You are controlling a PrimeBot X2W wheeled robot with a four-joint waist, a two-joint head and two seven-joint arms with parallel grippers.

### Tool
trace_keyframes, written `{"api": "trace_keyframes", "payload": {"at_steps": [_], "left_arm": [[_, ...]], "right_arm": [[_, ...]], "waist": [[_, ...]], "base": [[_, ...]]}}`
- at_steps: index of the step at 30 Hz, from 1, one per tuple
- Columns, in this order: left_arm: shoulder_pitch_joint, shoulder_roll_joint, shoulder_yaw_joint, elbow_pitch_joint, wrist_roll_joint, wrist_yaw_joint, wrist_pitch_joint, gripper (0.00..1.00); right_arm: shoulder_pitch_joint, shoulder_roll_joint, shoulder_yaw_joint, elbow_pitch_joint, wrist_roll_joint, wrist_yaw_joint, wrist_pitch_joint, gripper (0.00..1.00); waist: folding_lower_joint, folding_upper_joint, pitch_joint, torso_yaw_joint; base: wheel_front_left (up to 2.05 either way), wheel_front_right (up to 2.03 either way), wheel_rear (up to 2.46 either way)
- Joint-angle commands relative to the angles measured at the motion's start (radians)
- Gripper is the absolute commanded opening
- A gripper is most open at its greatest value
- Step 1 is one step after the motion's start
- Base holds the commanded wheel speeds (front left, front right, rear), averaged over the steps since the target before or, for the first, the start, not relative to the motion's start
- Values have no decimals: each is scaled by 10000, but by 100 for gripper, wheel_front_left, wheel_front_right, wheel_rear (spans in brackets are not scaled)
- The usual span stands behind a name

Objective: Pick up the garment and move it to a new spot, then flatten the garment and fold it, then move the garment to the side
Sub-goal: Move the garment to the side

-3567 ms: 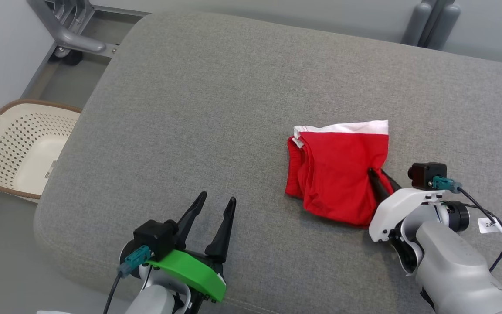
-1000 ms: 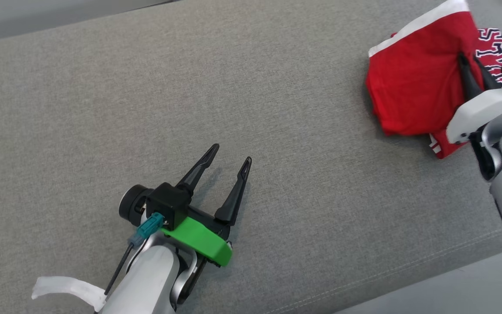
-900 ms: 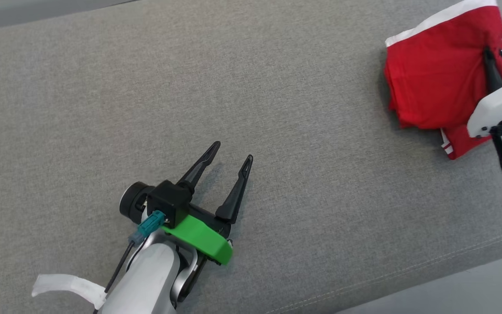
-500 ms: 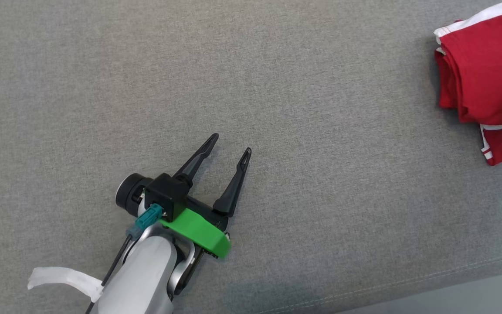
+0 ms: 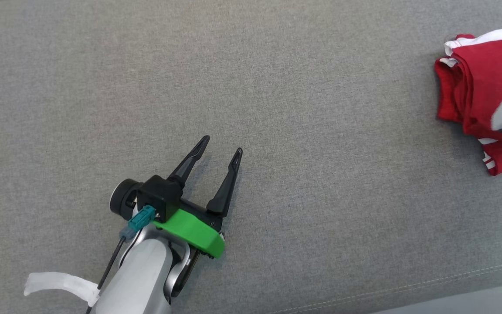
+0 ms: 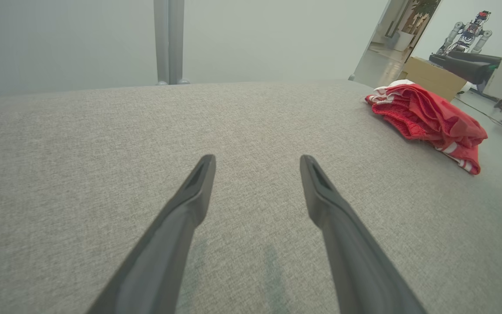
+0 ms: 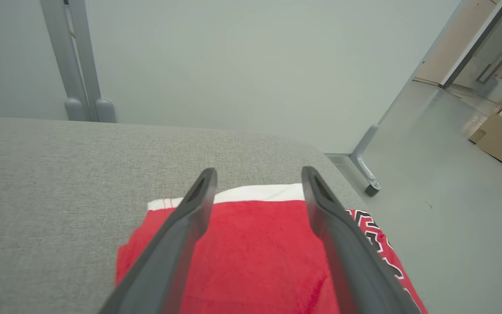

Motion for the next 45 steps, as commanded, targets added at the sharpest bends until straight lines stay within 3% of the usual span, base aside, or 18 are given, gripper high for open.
{"api": "trace_keyframes", "payload": {"at_steps": [1,6,15,23,32,37,45], "left_arm": [[209,-29,157,57,91,31,4,100],[673,-109,536,116,109,31,4,100],[1718,-259,1721,518,441,31,3,100],[2616,-330,3108,831,1071,31,5,100],[3297,-513,4486,1001,1651,174,5,100],[3529,-625,5088,1039,1905,137,5,100],[3715,-690,5508,1146,2173,107,5,100]], "right_arm": [[317,332,276,-424,-11,-16,-23,100],[1197,1233,1538,-1424,590,-17,-23,100],[3050,2050,3102,-2075,1808,-17,-23,100],[4320,2553,3294,-2266,2383,-16,-23,100],[5074,2673,3549,-2650,2532,-16,-23,100],[5472,2748,3617,-2779,2290,-16,-23,100],[5912,2817,2899,-3136,1048,-16,-23,100]], "waist": [[-1,-1,-425,34],[-1,-1,-1145,133],[-1,-1,-2357,663],[-1,-1,-3187,1081],[-1,-1,-3679,1143],[-1,-1,-3915,1063],[-1,-1,-4115,939]], "base": [[0,0,0],[0,0,0],[0,0,0],[0,0,0],[0,0,0],[0,0,0],[0,0,0]]}}
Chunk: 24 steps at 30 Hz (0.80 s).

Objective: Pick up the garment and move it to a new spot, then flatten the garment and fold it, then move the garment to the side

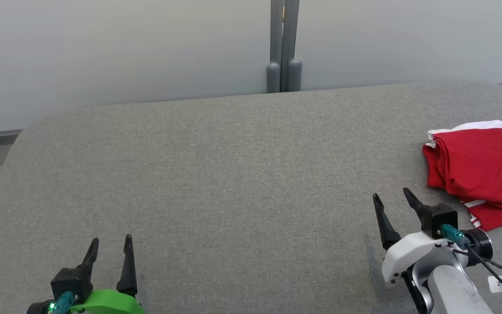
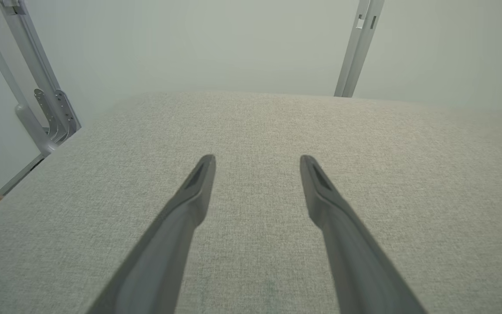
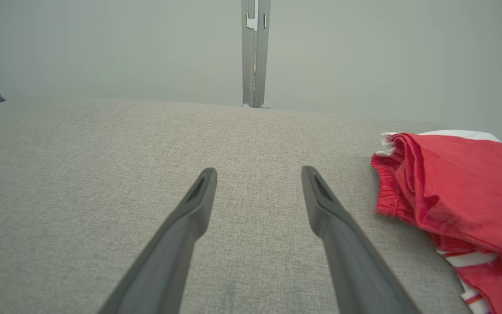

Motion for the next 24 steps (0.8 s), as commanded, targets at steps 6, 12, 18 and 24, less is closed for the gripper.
{"api": "trace_keyframes", "payload": {"at_steps": [6,12,18,24], "left_arm": [[266,-19,222,76,208,36,5,100],[232,-31,321,106,310,26,5,100],[92,-40,307,193,299,143,5,100],[18,-38,194,203,241,222,5,100]], "right_arm": [[343,143,-214,-329,-538,-16,-23,100],[344,190,-184,-479,-646,-16,-23,100],[111,207,-185,-559,-834,-16,-23,100],[25,224,-193,-712,-820,-16,-23,100]], "waist": [[0,0,-140,-198],[0,0,-100,-330],[0,0,-15,-329],[0,0,32,-250]], "base": [[0,0,0],[0,0,0],[0,0,0],[0,0,0]]}}
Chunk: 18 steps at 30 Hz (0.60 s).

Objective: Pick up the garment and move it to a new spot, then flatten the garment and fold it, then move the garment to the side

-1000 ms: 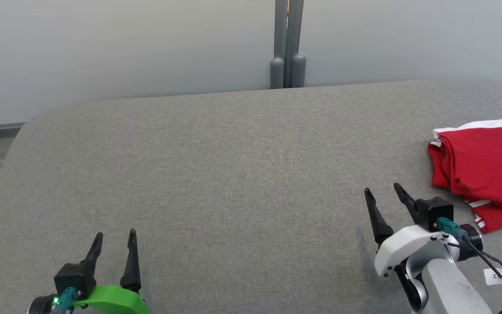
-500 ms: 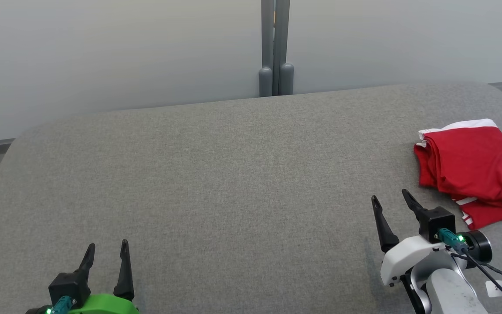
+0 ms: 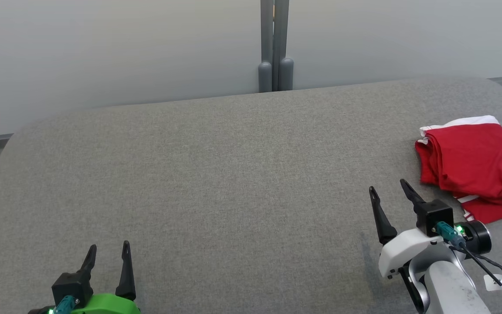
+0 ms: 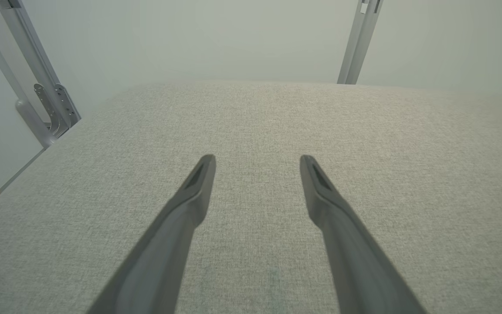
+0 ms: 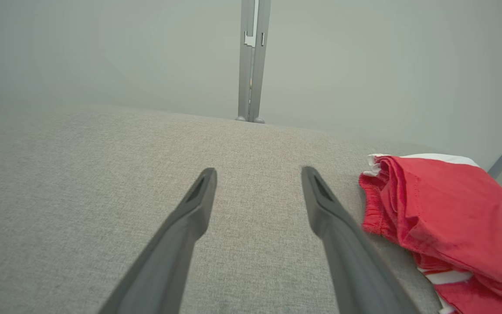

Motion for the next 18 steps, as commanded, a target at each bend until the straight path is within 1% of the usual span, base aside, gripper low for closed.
{"api": "trace_keyframes", "payload": {"at_steps": [1,13,18], "left_arm": [[-92,7,-2,-45,-64,82,5,100],[-89,7,34,-283,-96,174,5,100],[-12,-4,18,-278,-79,129,0,100]], "right_arm": [[-89,-10,3,-109,132,-16,-23,100],[-23,-9,129,-319,392,-16,-23,100],[-2,8,204,-257,393,0,0,100]], "waist": [[0,0,12,25],[0,0,57,33],[0,0,67,24]], "base": [[0,0,0],[0,0,0],[0,0,0]]}}
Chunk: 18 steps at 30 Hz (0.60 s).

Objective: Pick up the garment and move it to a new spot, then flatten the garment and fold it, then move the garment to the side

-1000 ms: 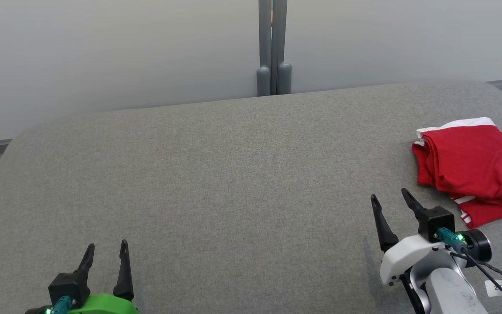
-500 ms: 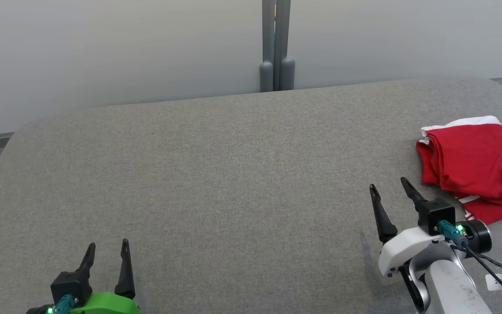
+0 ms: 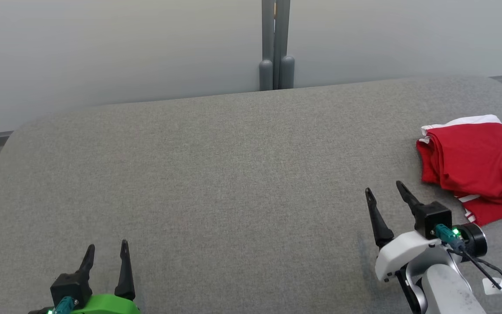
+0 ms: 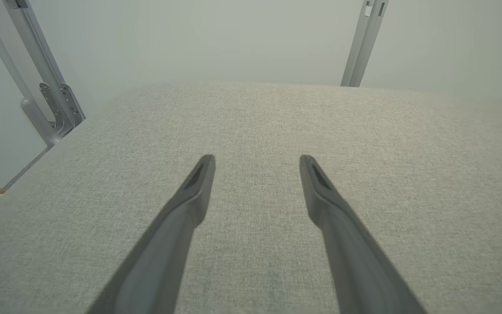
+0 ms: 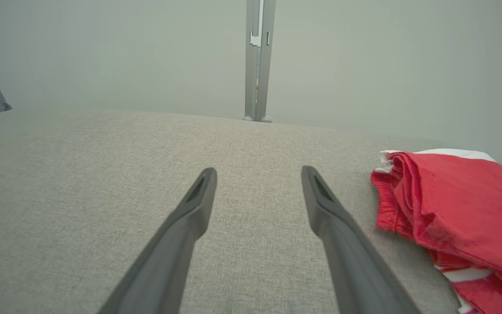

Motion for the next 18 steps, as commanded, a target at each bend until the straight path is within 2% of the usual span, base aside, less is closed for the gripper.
{"api": "trace_keyframes", "payload": {"at_steps": [1,18], "left_arm": [[-14,6,5,-27,0,6,2,100],[-145,12,29,-59,-21,-35,3,100]], "right_arm": [[-20,-2,4,-23,-1,-2,0,100],[-138,-8,103,47,59,-4,-5,100]], "waist": [[0,-1,5,4],[0,-1,71,61]], "base": [[0,0,0],[0,0,0]]}}
